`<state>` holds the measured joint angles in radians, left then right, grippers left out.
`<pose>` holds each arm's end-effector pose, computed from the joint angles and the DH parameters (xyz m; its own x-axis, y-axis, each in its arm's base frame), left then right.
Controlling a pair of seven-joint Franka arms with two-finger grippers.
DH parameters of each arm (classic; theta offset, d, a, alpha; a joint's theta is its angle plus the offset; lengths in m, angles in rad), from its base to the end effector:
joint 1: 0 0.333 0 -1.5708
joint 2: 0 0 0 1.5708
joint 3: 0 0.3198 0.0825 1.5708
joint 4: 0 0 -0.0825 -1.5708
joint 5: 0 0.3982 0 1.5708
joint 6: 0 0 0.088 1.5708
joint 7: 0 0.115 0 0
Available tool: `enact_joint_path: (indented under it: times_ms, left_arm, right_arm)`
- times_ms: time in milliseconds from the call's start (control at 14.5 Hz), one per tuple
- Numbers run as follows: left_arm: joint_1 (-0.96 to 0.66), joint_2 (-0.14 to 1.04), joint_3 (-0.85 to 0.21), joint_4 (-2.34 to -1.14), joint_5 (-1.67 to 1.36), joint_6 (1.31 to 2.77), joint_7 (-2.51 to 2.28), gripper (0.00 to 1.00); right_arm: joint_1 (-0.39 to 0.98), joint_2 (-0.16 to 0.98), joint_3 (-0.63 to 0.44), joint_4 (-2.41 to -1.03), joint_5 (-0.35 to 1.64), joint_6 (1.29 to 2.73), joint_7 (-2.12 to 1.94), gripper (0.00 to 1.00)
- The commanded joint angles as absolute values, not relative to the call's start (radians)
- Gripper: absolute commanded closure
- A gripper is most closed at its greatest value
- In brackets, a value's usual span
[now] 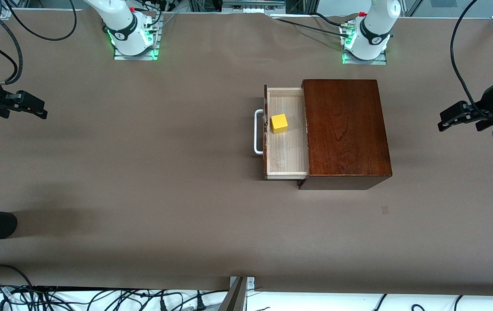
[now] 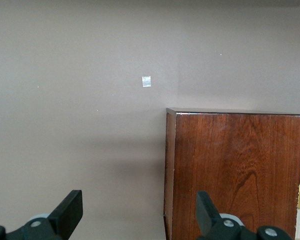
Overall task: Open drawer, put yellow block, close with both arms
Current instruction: 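Move the left gripper to the drawer front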
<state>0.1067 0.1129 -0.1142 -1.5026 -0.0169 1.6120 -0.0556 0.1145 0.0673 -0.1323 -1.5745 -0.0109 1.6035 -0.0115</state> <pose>0.6069 -0.0027 0.5912 0.9988 0.0494 -0.0044 0.0495 -0.9983 0.0295 0.5902 -0.0093 0.5826 0.9993 -0.0060 -0.0379 -0.0052 -0.9998 0.0193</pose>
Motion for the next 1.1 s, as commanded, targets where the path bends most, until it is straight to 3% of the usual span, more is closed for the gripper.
enact_joint_path:
  times_ms: [0, 620, 1033]
  left_arm:
    - [0.121, 0.146, -0.126, -1.466, -0.058, 1.608, -0.057, 0.0]
    - [-0.187, 0.156, -0.212, -1.465, -0.051, 1.529, -0.845, 0.0]
    - [-0.477, 0.313, -0.21, -1.441, -0.048, 1.539, -1.467, 0.0]
  right_arm:
    - [0.097, 0.044, -0.115, -1.597, -0.015, 1.603, -0.02, 0.0]
    - [0.101, 0.061, -0.117, -1.585, -0.003, 1.605, -0.011, 0.0]
    - [0.101, 0.061, -0.117, -1.585, -0.003, 1.603, -0.011, 0.0]
